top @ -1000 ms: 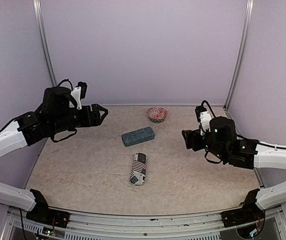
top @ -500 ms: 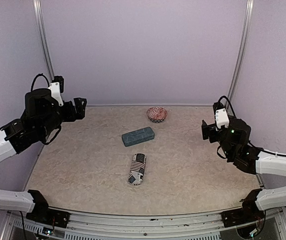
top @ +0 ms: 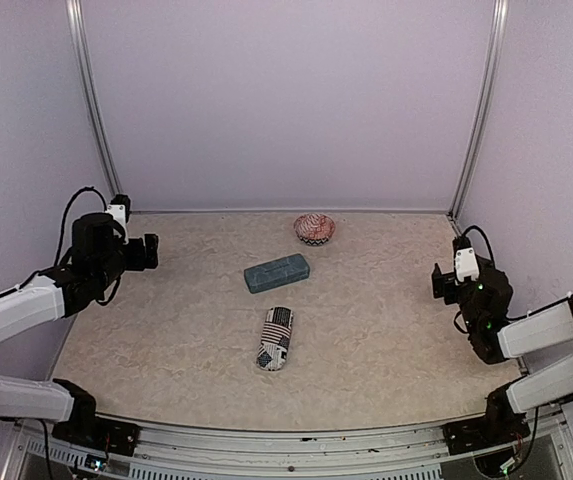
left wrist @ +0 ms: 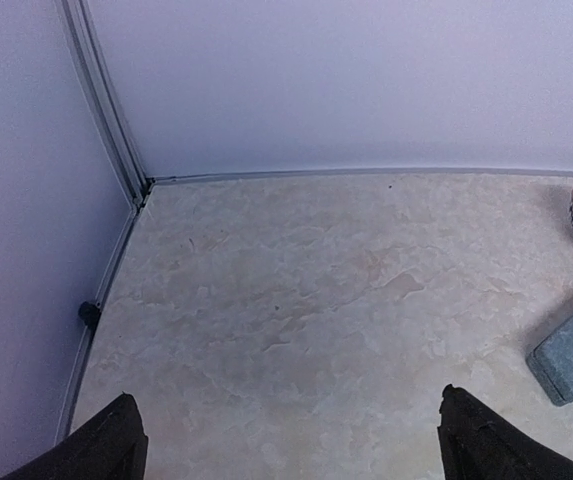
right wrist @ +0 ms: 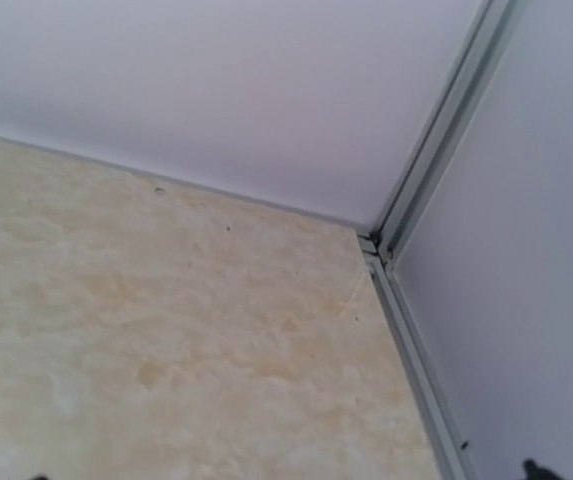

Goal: Organize the sunglasses
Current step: Reset both arms

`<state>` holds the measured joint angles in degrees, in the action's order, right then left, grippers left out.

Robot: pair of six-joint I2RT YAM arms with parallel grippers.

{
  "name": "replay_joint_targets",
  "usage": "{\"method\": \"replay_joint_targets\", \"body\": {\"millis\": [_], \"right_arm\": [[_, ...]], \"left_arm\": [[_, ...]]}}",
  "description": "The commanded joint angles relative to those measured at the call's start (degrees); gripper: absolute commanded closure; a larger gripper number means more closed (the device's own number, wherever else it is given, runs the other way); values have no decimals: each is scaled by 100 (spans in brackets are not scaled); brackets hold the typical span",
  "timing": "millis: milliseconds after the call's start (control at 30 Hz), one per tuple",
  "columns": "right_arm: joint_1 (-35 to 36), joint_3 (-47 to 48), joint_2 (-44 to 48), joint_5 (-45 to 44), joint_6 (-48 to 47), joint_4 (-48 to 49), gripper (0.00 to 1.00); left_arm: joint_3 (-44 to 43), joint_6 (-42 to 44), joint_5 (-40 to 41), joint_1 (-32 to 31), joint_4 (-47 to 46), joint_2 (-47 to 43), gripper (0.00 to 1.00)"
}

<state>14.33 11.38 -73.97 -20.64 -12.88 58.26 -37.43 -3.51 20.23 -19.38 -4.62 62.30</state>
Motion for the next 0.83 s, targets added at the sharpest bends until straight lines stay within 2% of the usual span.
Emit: {"method": "replay_joint_targets", "body": {"millis": [0,100,133,200,267,333,567,800], "right_arm": [[-476,-323,-722,836,280,1917,0],[-633,-380,-1396,1024,395,2892,0],[-646,-401,-1435,880,481,2908,0],[-844,-373,-1382,1267,659,2662,0],[-929,-286,-1765,1311,676,2947,0],[-980,-83,-1636,1104,914,2261,0],[-1011,-7,-1681,945,987,2224,0],[-1020,32,-1702,977,982,2202,0]], "left_arm": [[141,112,-516,461,-759,426,1],[214,-73,-996,989,-1104,802,1],[249,-137,-1173,1121,-1257,928,1],[336,-172,-1559,1385,-1587,1254,1],[391,-248,-1928,1674,-1887,1605,1],[399,-317,-1983,1904,-2145,1913,1],[532,46,-1894,1963,-3415,2607,1],[555,333,-2434,1982,-4101,3027,1]]}}
